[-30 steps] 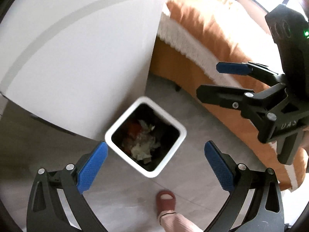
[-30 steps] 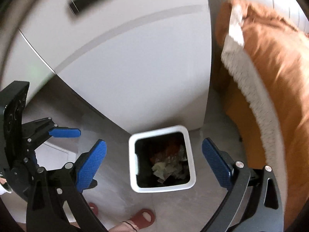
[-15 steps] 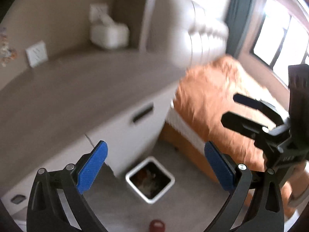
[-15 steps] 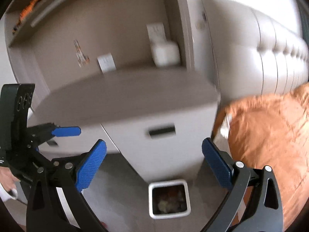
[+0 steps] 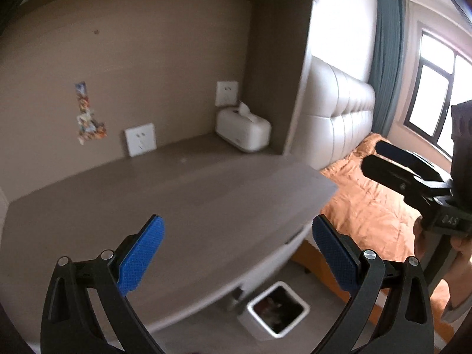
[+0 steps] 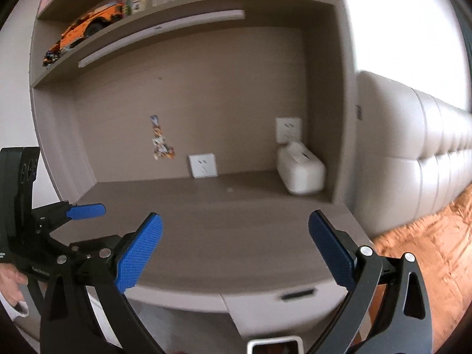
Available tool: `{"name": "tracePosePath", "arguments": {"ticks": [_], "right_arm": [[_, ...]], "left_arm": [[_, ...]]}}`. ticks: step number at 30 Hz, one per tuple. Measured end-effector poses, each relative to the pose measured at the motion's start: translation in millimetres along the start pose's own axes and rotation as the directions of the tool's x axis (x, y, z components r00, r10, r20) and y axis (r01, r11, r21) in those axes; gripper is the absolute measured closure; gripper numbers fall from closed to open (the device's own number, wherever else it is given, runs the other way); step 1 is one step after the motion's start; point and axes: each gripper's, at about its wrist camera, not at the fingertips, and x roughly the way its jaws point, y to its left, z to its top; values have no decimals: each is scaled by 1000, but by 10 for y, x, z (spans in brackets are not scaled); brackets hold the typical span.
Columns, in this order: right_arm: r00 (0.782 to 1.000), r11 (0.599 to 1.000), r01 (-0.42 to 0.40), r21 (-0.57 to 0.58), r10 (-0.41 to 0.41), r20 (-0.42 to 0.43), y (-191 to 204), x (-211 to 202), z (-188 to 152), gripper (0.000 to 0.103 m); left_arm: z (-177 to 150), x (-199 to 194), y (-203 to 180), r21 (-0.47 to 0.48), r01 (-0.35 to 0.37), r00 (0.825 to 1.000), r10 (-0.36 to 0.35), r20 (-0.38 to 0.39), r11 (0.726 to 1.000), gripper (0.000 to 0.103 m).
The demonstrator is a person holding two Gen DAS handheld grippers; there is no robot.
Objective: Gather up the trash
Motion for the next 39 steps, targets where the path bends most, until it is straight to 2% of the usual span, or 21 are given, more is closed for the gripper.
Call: {"name": "tracePosePath", "arguments": {"ticks": [6, 10, 12, 15, 18, 25, 26, 39], "right_arm": [[1000, 1000, 23, 10, -24, 21, 662, 494, 350, 4], [1000, 1000, 22, 1, -22, 17, 1036, 783, 511, 4], [1000, 1000, 23, -9, -23, 12, 1239, 954, 584, 4], [1000, 1000, 24, -16, -24, 14, 1481, 1154, 649, 4], [1000, 1000, 23, -16, -23, 17, 1661, 1302, 691, 4], [999, 999, 35, -15, -35, 9, 1876, 1433, 762, 4], [999, 999, 40, -20, -40, 11, 1901, 1432, 777, 4], [997, 997, 70, -34, -69, 31, 1994, 1360, 788, 4]], "left_arm": [[309, -102, 785, 27, 0, 1000, 0, 11, 1000, 5], [492, -99, 1293, 32, -32, 999, 31, 21, 999, 5], [555, -108, 1518, 29, -79, 996, 78, 43, 996, 5], [642, -80, 1757, 25, -142, 990, 141, 15, 990, 5], [709, -103, 1996, 37, -176, 984, 175, 19, 984, 5], [802, -206, 2223, 75, -181, 983, 177, 56, 981, 5], [810, -204, 2227, 56, -160, 987, 159, 14, 986, 5], [822, -279, 2244, 73, -137, 990, 134, 34, 988, 5]]}}
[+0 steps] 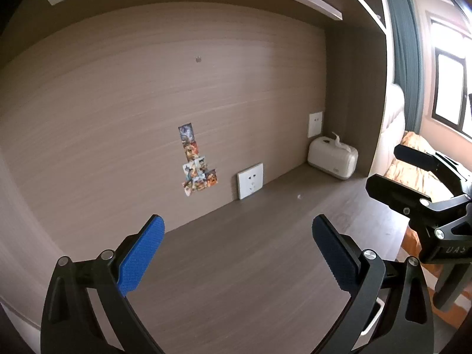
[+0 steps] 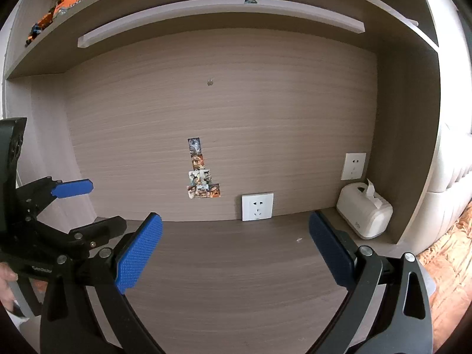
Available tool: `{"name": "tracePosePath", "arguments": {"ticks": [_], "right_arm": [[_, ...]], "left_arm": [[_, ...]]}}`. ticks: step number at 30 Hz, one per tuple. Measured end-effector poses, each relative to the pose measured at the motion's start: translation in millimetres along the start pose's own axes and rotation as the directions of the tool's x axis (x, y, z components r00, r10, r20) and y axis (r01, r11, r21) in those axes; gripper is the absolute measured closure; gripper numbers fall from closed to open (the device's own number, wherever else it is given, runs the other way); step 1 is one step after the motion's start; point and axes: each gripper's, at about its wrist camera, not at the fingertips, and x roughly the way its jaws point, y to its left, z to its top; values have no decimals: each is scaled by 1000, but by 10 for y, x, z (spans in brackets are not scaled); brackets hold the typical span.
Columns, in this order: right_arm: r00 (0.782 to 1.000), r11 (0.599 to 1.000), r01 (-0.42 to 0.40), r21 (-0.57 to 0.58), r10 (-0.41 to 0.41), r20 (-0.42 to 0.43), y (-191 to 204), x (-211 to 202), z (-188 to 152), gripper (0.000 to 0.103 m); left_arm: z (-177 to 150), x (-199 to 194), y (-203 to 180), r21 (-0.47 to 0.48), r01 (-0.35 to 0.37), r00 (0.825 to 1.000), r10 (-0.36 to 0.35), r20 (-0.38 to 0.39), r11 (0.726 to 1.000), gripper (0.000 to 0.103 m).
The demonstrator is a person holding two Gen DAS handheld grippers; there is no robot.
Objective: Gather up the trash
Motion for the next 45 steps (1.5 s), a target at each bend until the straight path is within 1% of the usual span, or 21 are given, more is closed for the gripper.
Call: {"name": "tracePosePath", "arguments": {"ticks": [4, 14, 19, 27, 30, 37, 45], "right_arm": [[1000, 1000, 2, -7, -2, 2, 23, -21, -6, 4], [1000, 1000, 2, -3, -2, -6, -3, -7, -15, 4], [1000, 1000, 3, -1, -3, -13, -33, 5, -23, 4], [1000, 1000, 10, 0, -10, -13, -74, -8, -37, 4], [1000, 1000, 15, -1, -15, -9, -79, -11, -34, 4], [1000, 1000, 27, -4, -27, -7, -108, -17, -35, 4], [999, 999, 44, -3, -44, -3, -136, -1, -35, 4]], "left_arm": [[-14, -50, -11, -16, 10, 1000, -10, -2, 1000, 5], [16, -50, -19, -23, 4, 1000, -4, -2, 1000, 5], [30, -19, -57, -14, -12, 1000, 12, -5, 1000, 5], [38, 18, -76, -41, 19, 1000, -20, -16, 999, 5], [50, 42, -59, -66, 49, 998, -51, -22, 997, 5], [78, 65, -25, -93, 47, 999, -49, -19, 995, 5], [86, 79, -43, -83, 46, 999, -47, -19, 996, 5]]}}
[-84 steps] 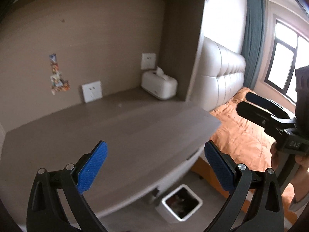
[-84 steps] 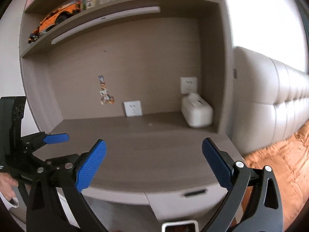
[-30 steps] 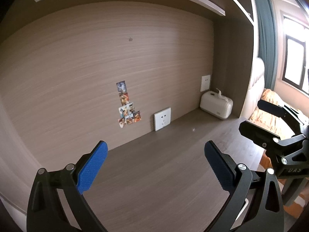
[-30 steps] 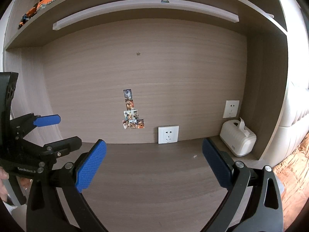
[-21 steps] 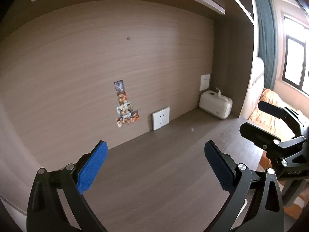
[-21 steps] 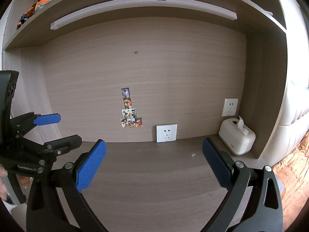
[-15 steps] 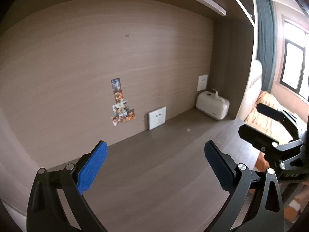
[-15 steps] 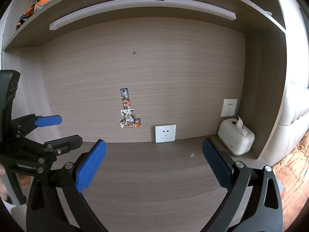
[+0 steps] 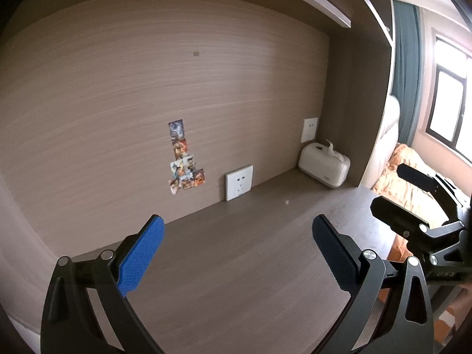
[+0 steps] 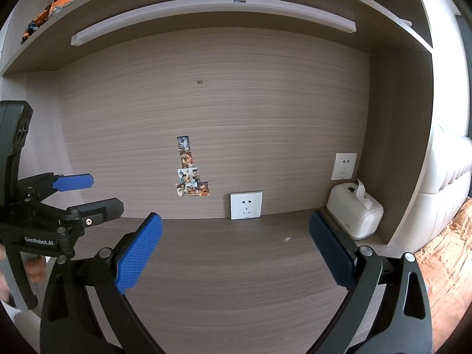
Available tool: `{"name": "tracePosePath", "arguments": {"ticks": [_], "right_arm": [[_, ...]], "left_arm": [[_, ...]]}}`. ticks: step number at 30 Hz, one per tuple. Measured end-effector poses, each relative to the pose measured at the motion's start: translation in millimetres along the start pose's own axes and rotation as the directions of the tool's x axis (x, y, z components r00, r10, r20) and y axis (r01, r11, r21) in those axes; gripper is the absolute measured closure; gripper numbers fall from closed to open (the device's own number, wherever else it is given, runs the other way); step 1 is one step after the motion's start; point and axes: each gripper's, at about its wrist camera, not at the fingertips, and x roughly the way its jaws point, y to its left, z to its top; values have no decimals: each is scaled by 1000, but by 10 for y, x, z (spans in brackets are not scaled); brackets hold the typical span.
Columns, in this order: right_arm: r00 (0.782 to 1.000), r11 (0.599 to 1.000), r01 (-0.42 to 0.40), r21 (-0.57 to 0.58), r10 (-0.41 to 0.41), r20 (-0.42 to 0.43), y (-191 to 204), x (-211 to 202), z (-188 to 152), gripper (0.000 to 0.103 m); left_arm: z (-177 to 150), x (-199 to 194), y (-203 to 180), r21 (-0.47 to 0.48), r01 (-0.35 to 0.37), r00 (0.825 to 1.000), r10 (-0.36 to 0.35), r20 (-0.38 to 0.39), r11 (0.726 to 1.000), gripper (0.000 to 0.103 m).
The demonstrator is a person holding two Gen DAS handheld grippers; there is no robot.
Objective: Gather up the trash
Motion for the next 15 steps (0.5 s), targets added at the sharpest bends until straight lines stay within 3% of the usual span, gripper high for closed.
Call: {"name": "tracePosePath", "arguments": {"ticks": [15], "right_arm": [[1000, 1000, 14, -12, -14, -2, 6, 71, 3, 4]], "left_arm": [[39, 63, 11, 7, 7, 1000, -7, 8, 1000, 5]]}}
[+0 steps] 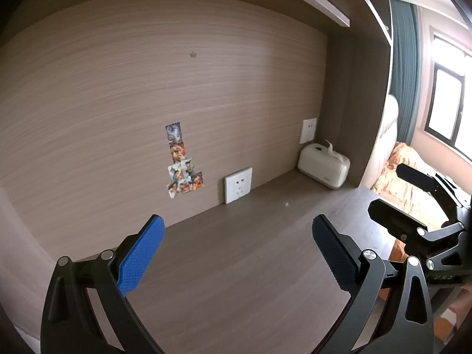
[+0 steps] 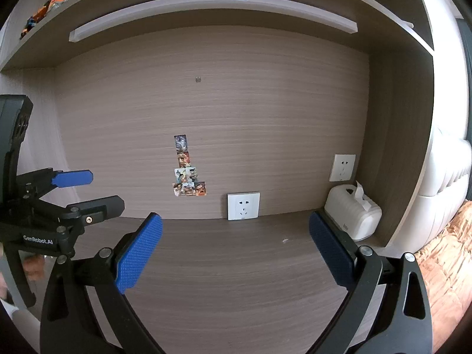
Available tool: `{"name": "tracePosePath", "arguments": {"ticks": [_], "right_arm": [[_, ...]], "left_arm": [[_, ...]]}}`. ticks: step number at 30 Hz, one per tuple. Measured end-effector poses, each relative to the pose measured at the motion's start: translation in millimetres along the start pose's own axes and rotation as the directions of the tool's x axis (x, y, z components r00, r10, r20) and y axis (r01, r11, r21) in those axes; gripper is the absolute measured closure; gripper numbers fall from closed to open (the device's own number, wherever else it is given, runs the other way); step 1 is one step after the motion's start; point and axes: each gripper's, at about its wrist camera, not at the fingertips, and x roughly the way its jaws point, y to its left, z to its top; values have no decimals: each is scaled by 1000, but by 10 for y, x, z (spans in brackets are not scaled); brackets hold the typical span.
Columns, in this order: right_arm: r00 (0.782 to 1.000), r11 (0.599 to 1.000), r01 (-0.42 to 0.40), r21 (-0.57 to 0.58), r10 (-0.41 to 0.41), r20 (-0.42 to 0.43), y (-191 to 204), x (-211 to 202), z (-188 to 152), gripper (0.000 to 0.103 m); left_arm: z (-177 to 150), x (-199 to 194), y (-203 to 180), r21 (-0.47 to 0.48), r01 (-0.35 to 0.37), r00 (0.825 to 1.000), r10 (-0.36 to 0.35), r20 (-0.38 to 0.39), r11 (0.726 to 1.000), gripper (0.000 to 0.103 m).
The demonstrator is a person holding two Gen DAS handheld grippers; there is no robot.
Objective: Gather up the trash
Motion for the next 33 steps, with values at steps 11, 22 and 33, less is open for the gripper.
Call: {"name": "tracePosePath", "arguments": {"ticks": [11, 22, 33], "right_arm": [[1000, 1000, 17, 3, -17, -7, -55, 25, -3, 4], [999, 1000, 29, 4, -29, -25, -128, 46, -31, 4], [999, 999, 39, -4, -39, -20, -192, 71, -19, 4]], "left_arm": [[29, 64, -43, 11, 7, 1000, -7, 6, 1000, 5], [49, 145, -46, 1, 44, 999, -44, 7, 999, 5], [85, 189, -25, -1, 54, 998, -54, 16, 999, 5]]}}
